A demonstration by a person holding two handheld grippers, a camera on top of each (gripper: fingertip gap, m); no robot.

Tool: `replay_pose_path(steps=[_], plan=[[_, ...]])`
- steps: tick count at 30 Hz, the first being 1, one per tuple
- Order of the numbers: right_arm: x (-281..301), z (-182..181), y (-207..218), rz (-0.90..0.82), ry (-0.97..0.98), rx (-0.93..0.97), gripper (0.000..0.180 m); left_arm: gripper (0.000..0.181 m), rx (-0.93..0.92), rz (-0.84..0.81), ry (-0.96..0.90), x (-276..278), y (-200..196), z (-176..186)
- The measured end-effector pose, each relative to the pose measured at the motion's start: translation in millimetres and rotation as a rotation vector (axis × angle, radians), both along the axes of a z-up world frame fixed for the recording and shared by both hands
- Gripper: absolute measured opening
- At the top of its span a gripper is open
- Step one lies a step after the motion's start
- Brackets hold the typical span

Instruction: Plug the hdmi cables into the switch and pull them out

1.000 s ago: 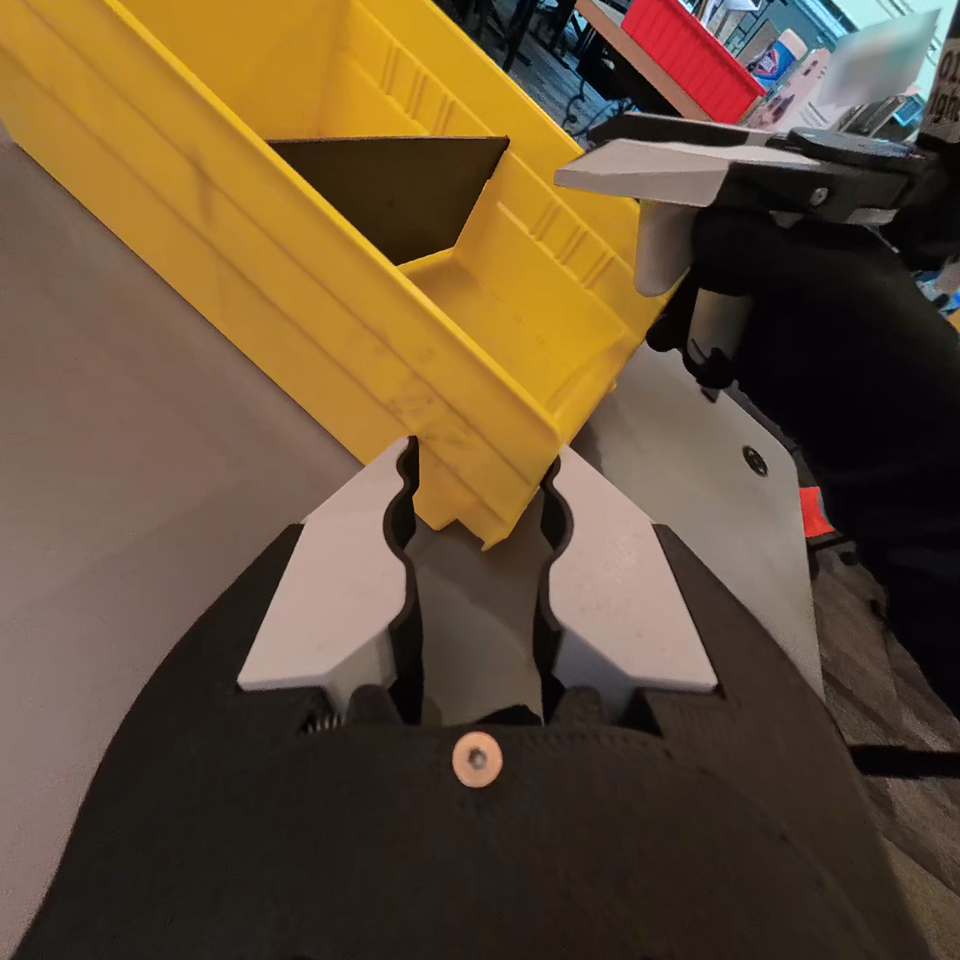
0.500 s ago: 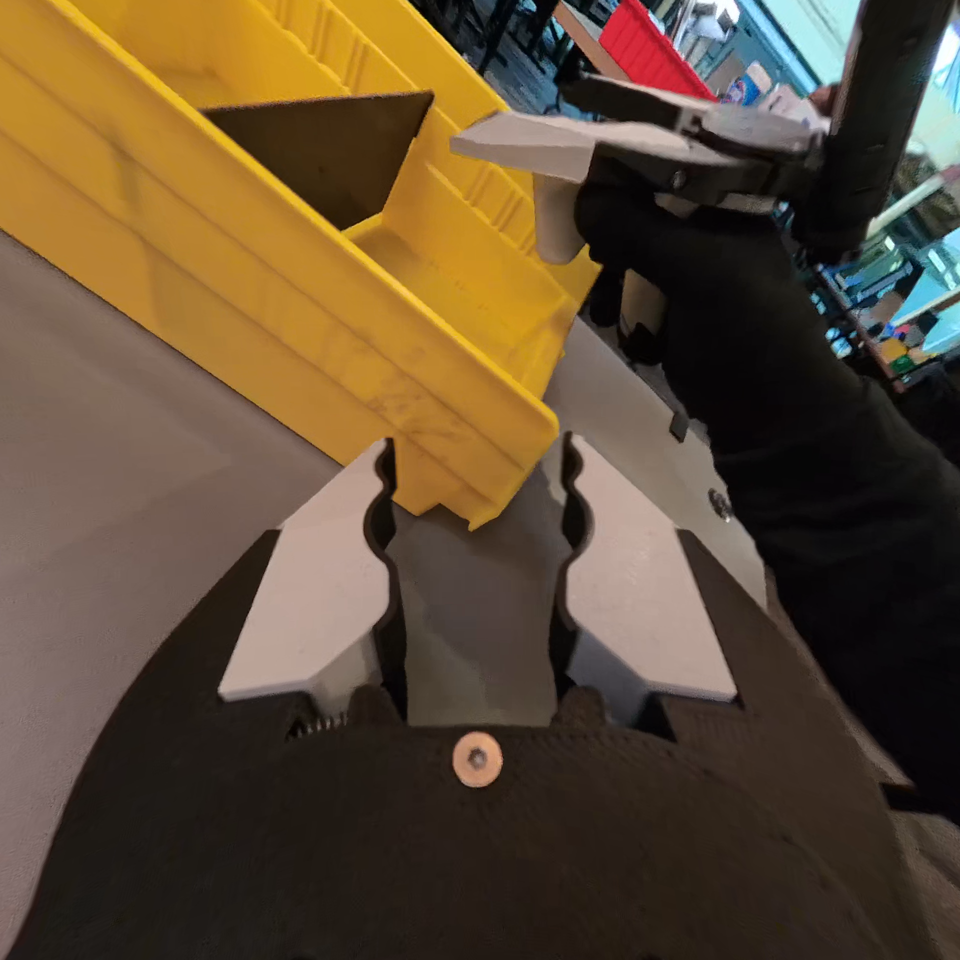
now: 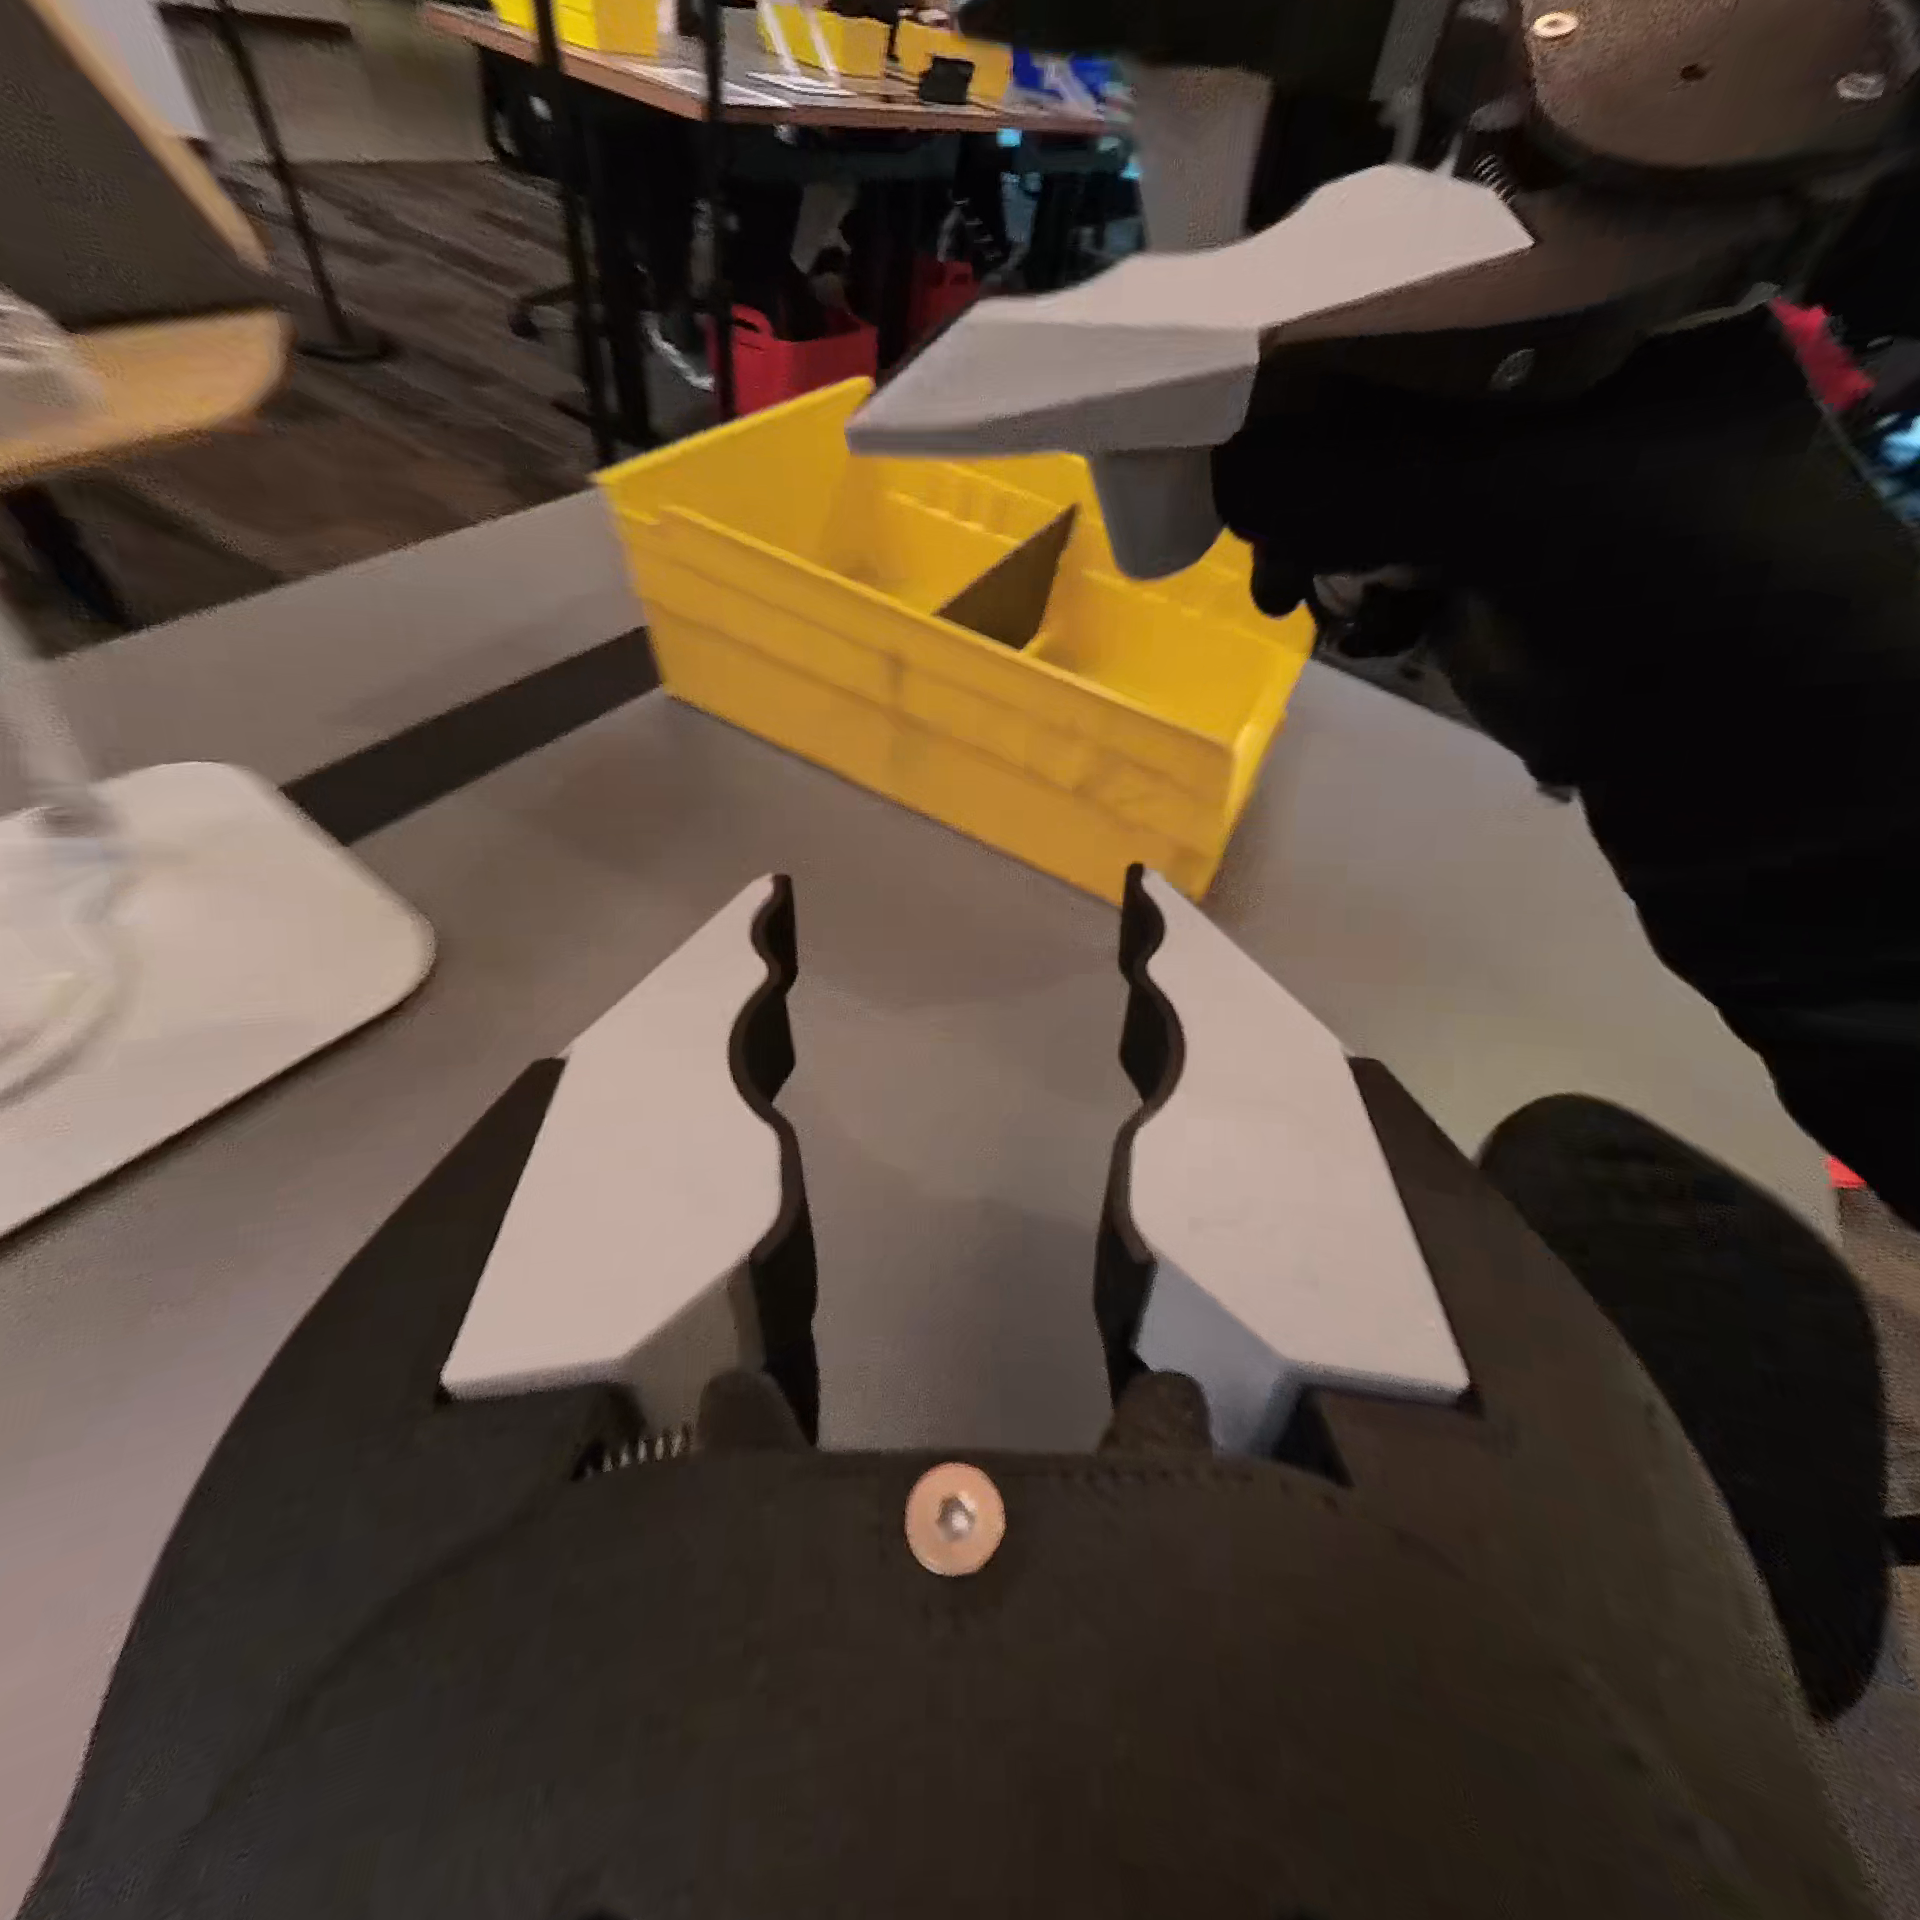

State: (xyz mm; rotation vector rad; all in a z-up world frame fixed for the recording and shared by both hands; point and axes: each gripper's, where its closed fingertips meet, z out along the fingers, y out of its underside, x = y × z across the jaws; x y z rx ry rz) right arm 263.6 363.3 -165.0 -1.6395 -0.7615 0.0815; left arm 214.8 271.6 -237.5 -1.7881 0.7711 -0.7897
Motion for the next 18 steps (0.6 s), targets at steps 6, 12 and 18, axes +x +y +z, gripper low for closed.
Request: replay_pose_path(steps=[6, 12, 18], plan=[[-132.3, -34.7, 0.6, 0.232, 0.144, -0.158, 0.115, 0.048, 0.091, 0.118, 0.181, -116.7, 3.3, -12.5], [-188.5, -84.6, 12.0, 0.327, 0.295, -0.272, 0.106, 0.045, 0.096, 0.229, 0.272, -207.5, 6.9, -42.9], [-212.8, -121.1, 8.0, 0.397, 0.278, -0.233, 0.099, 0.038, 0.153, 0.208, 0.302, -227.3, 3.1, -46.1]])
